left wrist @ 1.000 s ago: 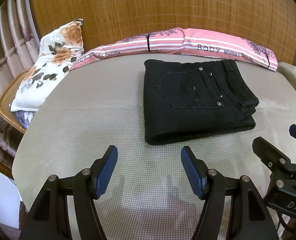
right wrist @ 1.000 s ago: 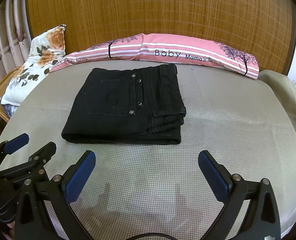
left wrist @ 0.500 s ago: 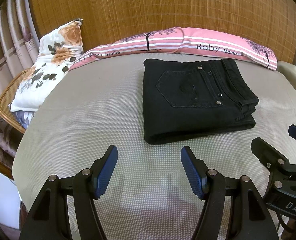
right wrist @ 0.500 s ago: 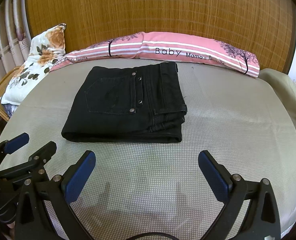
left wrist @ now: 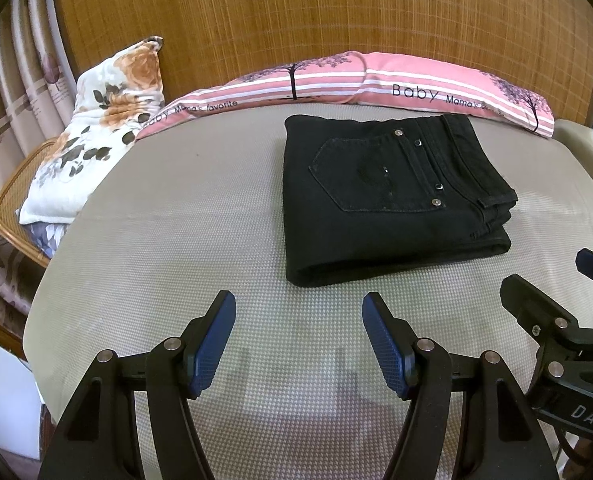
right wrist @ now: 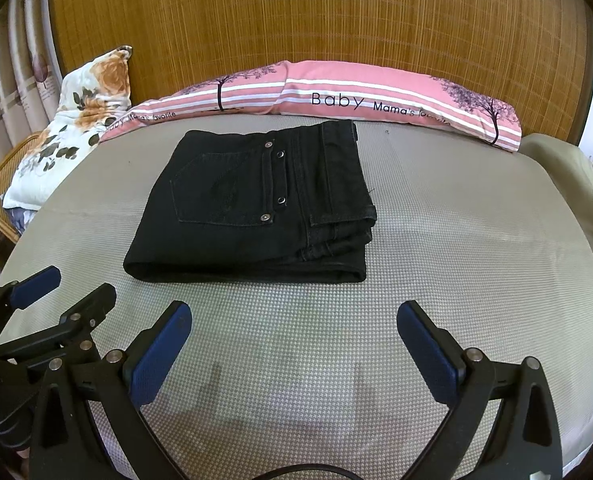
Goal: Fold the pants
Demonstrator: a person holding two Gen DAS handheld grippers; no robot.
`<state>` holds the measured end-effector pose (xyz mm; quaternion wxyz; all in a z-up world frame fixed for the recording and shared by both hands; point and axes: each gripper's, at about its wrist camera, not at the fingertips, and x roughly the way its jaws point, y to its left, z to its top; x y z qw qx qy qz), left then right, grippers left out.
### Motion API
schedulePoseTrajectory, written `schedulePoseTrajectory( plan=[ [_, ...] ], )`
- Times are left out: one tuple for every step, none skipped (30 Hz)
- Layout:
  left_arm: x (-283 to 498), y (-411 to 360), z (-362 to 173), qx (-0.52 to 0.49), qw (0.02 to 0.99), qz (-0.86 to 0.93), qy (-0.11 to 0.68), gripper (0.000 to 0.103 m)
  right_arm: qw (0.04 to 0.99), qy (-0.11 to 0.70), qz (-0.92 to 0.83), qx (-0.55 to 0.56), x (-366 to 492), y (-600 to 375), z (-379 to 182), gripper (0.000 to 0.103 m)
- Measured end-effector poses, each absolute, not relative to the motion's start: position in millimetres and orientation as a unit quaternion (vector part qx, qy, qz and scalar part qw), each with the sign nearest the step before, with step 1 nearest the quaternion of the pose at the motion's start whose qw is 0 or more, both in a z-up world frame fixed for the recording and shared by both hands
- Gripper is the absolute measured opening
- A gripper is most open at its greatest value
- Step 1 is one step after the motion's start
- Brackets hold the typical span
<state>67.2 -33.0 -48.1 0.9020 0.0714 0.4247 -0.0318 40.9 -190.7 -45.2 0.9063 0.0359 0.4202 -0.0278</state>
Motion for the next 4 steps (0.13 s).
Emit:
schedulePoseTrajectory(
  plan=[
    [67.6,-33.0,-49.0,0.073,0.902,-0.032,0.425,0.067,0.906,0.42,-0.027,0.036,41.1,-190.9,-45.2,0.102],
    [67.0,-33.2,-49.9,0.073,0.901,-0.033,0.426,0.067,0.906,0.421,-0.028,0.036,40.4,-191.0,-45.7,0.102],
    [68.0,-32.9,-50.6,0.073,0.901,-0.035,0.427,0.067,0.905,0.422,-0.029,0.037,39.9,-191.5,-46.0,0.102],
    [68.4,-32.9,-51.0,0.073,0.9,-0.038,0.428,0.067,0.905,0.422,-0.028,0.038,41.3,-192.7,-46.7,0.102]
  ],
)
